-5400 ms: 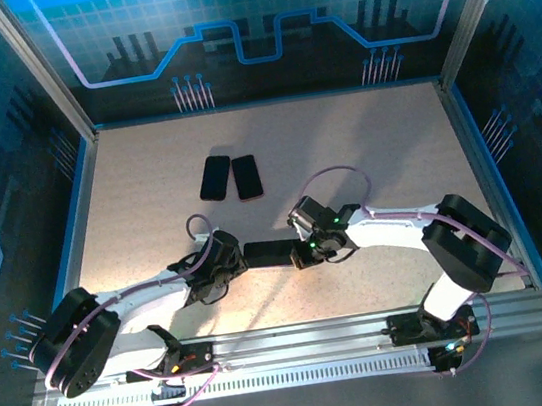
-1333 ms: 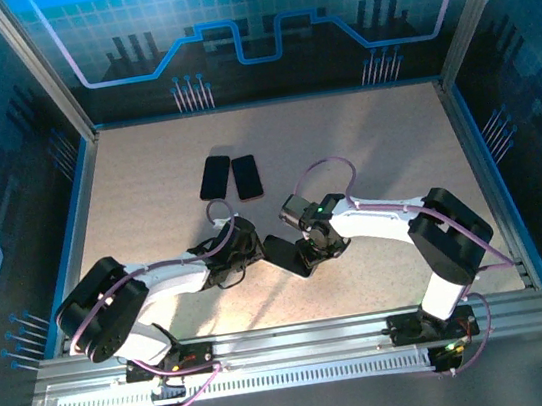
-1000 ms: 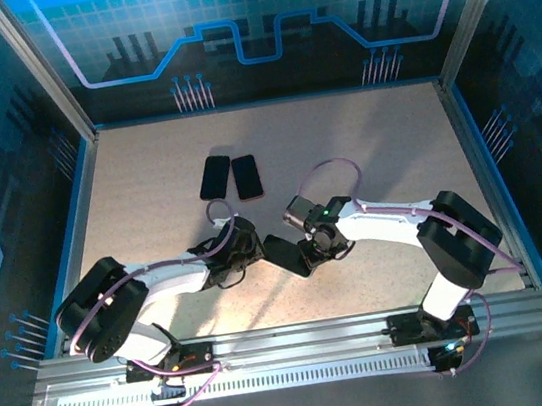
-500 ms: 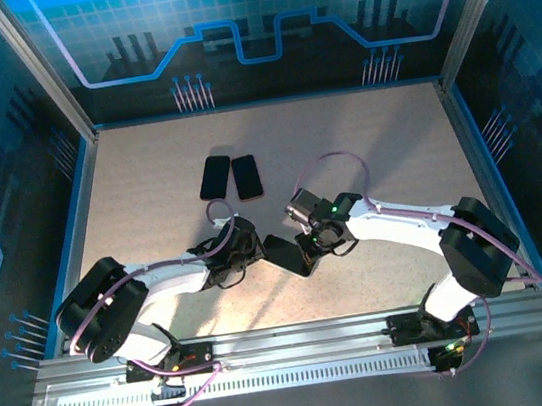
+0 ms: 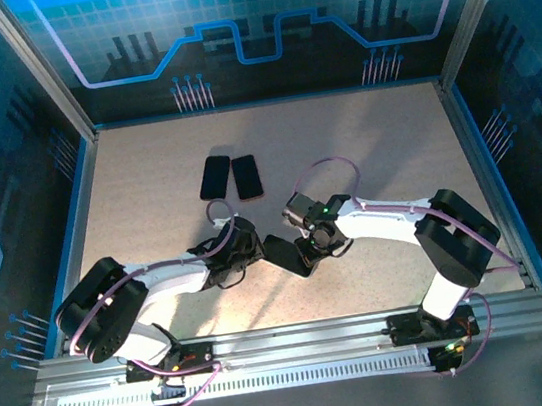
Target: Put the phone into the phone case
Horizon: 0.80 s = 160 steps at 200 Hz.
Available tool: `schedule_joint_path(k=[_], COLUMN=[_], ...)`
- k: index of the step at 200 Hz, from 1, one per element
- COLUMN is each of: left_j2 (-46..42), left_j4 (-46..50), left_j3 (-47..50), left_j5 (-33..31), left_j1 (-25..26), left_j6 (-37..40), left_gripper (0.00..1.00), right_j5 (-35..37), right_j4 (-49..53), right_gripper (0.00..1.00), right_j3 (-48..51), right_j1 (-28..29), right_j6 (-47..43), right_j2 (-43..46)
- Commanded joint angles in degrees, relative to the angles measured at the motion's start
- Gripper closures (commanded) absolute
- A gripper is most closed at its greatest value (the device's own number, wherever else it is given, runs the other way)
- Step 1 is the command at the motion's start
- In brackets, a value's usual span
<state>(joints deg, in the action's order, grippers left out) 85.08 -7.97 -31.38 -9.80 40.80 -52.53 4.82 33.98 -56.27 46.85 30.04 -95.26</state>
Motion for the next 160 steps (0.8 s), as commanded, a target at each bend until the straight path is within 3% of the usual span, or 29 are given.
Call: schedule_joint_path(k=[1,96,160], left_j2=[-0.72,0.36,2.00], left_j4=[0.85,0.31,-1.19], left_j3=[-0.09,-0.31,-1.47], left_j5=[0.31,0.75,2.06], left_j1=[0.64,0.70,0.99], left_j6=[-0.11,-0.39,-0.31], left_gripper=[1.00,1.00,1.00], right_j5=[0.30,-3.63,-4.58], right_j4=[-1.39,-6.69,-8.23], right_gripper=[1.00,1.00,1.00], right_j3=[1.18,1.75,4.65], right_j1=[-0.19,6.77,4.85], right_j6=[-1.12,3.24,5.29], right_j2=[-4.35,-19.57,-14.76])
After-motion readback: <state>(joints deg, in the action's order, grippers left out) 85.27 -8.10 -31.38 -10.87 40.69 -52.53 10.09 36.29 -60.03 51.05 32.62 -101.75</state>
